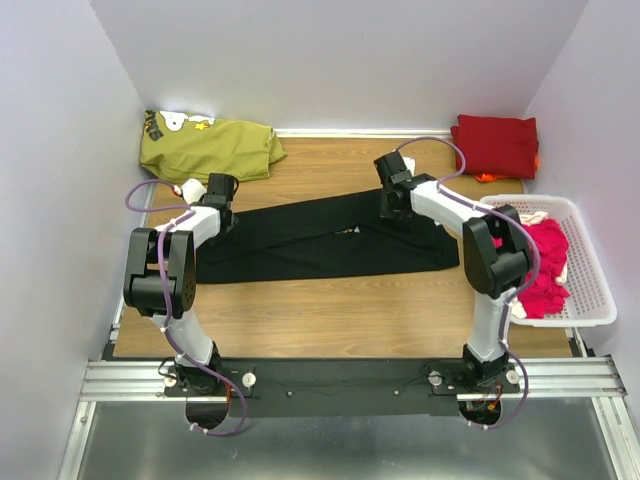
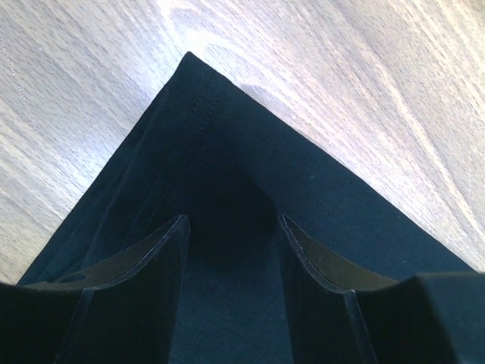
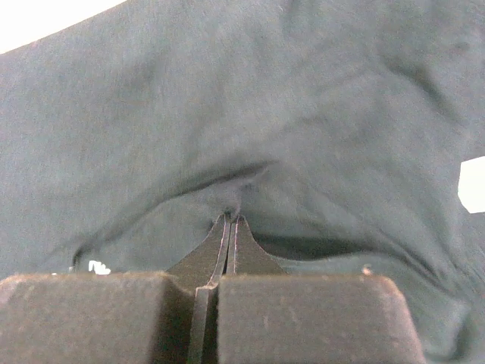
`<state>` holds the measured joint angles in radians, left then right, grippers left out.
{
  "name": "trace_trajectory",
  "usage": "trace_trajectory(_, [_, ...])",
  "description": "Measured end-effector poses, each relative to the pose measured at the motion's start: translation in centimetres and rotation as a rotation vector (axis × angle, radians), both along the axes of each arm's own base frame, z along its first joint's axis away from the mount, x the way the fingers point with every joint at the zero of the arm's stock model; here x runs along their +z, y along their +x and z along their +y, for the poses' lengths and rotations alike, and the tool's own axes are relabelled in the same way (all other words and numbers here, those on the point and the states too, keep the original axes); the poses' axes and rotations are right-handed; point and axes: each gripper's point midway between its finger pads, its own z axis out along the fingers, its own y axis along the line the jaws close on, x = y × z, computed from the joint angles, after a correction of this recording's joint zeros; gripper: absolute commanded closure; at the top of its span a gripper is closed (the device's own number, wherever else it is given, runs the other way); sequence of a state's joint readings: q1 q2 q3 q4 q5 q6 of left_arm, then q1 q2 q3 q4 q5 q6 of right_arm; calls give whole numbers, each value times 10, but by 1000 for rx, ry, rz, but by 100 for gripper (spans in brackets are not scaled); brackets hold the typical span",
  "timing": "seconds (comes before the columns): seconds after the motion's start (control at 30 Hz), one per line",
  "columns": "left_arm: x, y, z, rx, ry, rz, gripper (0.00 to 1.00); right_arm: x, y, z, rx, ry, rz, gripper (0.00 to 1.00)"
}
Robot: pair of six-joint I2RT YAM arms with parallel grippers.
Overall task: Fold and stack the t-shirts
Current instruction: Fold the other side of the tshirt into a rectangle
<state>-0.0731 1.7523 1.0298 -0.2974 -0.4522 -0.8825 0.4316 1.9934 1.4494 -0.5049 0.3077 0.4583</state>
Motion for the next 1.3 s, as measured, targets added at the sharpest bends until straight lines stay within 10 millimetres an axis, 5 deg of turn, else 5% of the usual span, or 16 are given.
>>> trace_trajectory(0.3, [0,1,-1,-3,-4,-3,42,40,-44,6,8,5,-56,99])
trace_trajectory(0.63, [0,1,-2,-9,-7,-2,43,3,-114,20,29,-5,51,99])
trace_trajectory(0.7, [0,1,-2,-9,-9,-2,43,-6,-127,23,31,-9,72,93])
trace_trajectory(0.73, [0,1,-2,-10,-9,-2,43,-8,-130,24,29,-9,79,78])
trace_trajectory(0.87, [0,1,-2,-11,-10,-2,43,-16,-149,37,31,-7,91,57])
trace_trajectory(1.1, [0,1,-3,-12,-11,-2,43,-20,-174,58,59,-13,90,56])
trace_trajectory(1.3, [0,1,-2,-14,-9,0,43,-5,-170,48,11,-61,34,55])
